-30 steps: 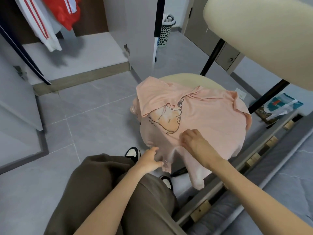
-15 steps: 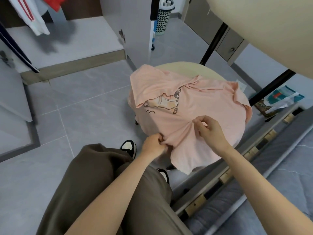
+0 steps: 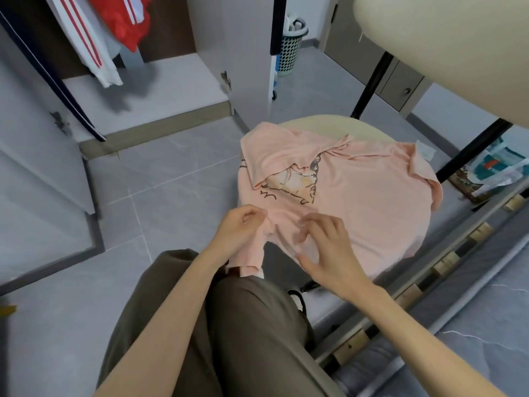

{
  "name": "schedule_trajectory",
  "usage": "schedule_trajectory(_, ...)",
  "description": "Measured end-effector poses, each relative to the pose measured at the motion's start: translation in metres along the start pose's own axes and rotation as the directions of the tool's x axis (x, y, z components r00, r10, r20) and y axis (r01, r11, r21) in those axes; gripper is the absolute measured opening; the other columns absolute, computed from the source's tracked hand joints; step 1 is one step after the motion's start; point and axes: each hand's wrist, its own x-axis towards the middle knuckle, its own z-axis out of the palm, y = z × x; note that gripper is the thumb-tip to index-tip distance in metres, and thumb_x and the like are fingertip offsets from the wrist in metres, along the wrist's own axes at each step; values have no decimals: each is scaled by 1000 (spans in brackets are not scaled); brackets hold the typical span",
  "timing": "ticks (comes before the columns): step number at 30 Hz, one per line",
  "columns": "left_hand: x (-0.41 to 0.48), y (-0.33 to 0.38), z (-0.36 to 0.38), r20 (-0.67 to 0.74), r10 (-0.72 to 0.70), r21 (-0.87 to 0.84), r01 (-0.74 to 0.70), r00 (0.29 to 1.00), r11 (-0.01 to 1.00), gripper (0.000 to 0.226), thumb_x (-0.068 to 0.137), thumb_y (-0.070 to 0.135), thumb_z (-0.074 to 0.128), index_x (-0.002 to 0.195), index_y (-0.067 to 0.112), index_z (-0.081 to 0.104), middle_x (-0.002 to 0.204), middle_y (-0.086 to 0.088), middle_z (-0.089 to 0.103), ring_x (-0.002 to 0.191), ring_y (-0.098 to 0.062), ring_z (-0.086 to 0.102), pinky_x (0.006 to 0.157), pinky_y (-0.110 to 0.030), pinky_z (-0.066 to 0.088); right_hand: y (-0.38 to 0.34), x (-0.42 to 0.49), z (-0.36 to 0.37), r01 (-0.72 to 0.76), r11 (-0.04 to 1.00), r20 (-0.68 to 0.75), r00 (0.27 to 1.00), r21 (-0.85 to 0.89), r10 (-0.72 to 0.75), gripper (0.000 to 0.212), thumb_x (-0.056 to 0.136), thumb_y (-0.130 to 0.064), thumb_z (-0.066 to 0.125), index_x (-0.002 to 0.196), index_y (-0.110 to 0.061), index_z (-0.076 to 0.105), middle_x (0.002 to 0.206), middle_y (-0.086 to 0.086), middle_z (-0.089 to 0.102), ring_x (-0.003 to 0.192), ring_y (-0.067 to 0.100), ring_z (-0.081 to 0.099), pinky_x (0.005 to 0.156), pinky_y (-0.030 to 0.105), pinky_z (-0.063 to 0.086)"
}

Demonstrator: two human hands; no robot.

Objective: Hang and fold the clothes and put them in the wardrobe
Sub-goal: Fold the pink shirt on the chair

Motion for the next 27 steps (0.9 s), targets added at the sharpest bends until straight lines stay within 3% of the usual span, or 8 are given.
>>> schedule_trajectory(3, 1, 0, -4, 72, -42, -11, 43, 996, 999, 10, 95, 28, 59, 90, 33, 65, 93, 20, 65, 86, 10, 58, 70, -4, 42, -18, 0, 14, 54, 997, -21, 998, -58, -55, 37, 68, -24, 81, 96, -10, 61, 116, 5, 58, 107, 31, 51, 88, 43, 42)
schedule_trajectory(6, 1, 4, -7, 160, -146, -102, 163, 976, 981, 11, 97, 25, 56, 103, 23, 64, 108, 3, 65, 105, -12, 59, 85, -20, 49, -33, 6, 23, 149, 988, -127, 980, -36, -153, 37, 69, -17, 83, 98, -16, 60, 106, 5, 60, 101, 23, 48, 80, 38, 41)
schedule_trajectory(12, -1, 8, -20, 267, -201, -237, 266, 943, 934, 19, 101, 15, 47, 103, 18, 65, 100, -1, 68, 87, -10, 63, 72, -21, 53, -40, 17, 22, 279, 960, -188, 944, 16, -271, 15, 79, -7, 78, 89, -13, 70, 101, 3, 65, 96, 20, 54, 83, 31, 38)
schedule_trajectory(15, -5, 6, -23, 200, -150, -136, 179, 968, 974, 28, 99, 6, 42, 106, 21, 64, 92, 4, 68, 71, -2, 61, 64, -16, 47, -50, 21, 10, 114, 945, -138, 988, 306, -74, 17, 85, -3, 68, 93, -18, 63, 99, -12, 65, 97, 9, 58, 86, 23, 43)
schedule_trajectory(19, -18, -7, -21, 170, -16, 103, -1, 985, 995, 54, 87, -14, 43, 130, 18, 51, 135, -8, 51, 117, -18, 54, 99, -29, 46, -60, 39, -7, -138, 889, -69, 980, 436, 186, 15, 87, -19, 61, 82, -28, 50, 72, -12, 60, 66, 7, 56, 64, 22, 43)
schedule_trajectory(22, -27, -17, -25, 247, 15, 376, -110, 969, 920, 91, 78, -1, 66, 148, 37, 22, 150, 2, 22, 137, -21, 24, 111, -28, 24, -64, 60, -17, -248, 864, -91, 944, 438, 317, 14, 88, -31, 61, 79, -26, 52, 63, -8, 63, 56, 5, 53, 54, 20, 39)
schedule_trajectory(24, -33, -19, -29, 335, -60, 413, -90, 940, 906, 116, 69, 10, 78, 149, 46, 1, 153, 12, 9, 140, -20, 14, 112, -32, 23, -64, 71, -23, -311, 830, -100, 912, 463, 398, 17, 89, -32, 61, 78, -22, 54, 59, -7, 61, 53, 4, 51, 52, 17, 36)
schedule_trajectory(27, -41, -22, -29, 363, -81, 491, -117, 928, 863, 134, 63, 23, 84, 145, 48, -19, 154, 14, 0, 143, -20, 6, 114, -43, 28, -64, 83, -30, -385, 727, -45, 868, 568, 495, 22, 92, -31, 58, 77, -15, 54, 56, -5, 55, 52, 11, 46, 57, 27, 38)
